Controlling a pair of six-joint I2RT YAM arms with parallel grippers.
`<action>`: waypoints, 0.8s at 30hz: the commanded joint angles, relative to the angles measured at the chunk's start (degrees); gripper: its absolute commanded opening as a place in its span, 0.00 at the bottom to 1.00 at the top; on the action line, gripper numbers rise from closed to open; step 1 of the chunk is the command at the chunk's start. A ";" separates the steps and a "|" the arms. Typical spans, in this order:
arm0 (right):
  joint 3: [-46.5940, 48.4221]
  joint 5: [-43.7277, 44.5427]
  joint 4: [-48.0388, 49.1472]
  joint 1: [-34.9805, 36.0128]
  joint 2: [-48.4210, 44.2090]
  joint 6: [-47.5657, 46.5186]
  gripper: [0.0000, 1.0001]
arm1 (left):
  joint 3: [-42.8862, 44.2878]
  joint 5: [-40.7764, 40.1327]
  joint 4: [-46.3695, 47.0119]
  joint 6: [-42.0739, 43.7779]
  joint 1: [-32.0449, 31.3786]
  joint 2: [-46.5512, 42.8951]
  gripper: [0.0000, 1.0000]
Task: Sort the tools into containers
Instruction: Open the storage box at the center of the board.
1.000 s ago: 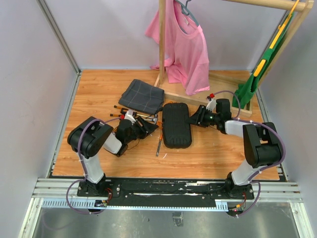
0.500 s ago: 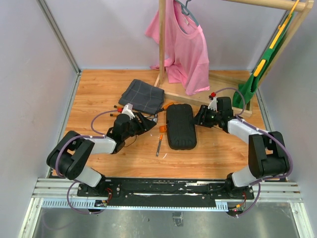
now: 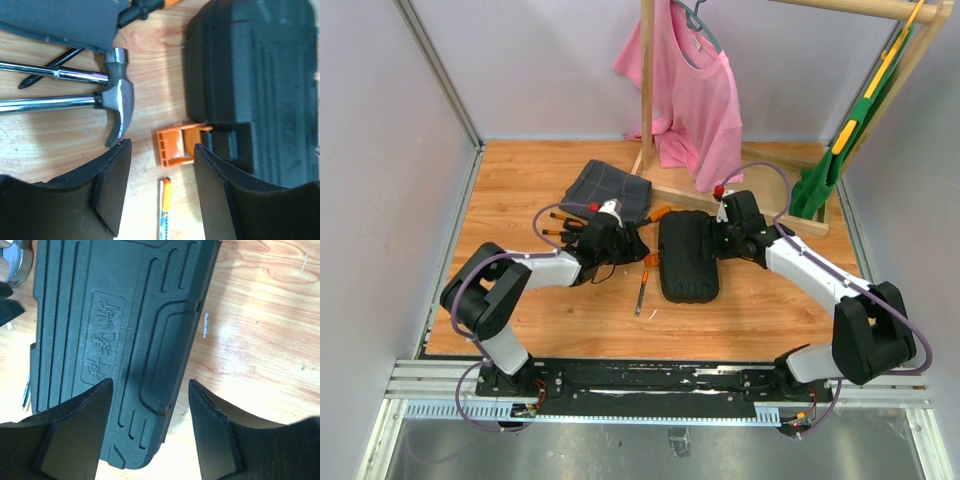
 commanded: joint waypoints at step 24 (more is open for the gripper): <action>6.74 12.17 -6.52 9.25 -2.00 -3.26 0.76 | 6.14 -9.46 -13.30 1.80 -5.39 8.84 0.45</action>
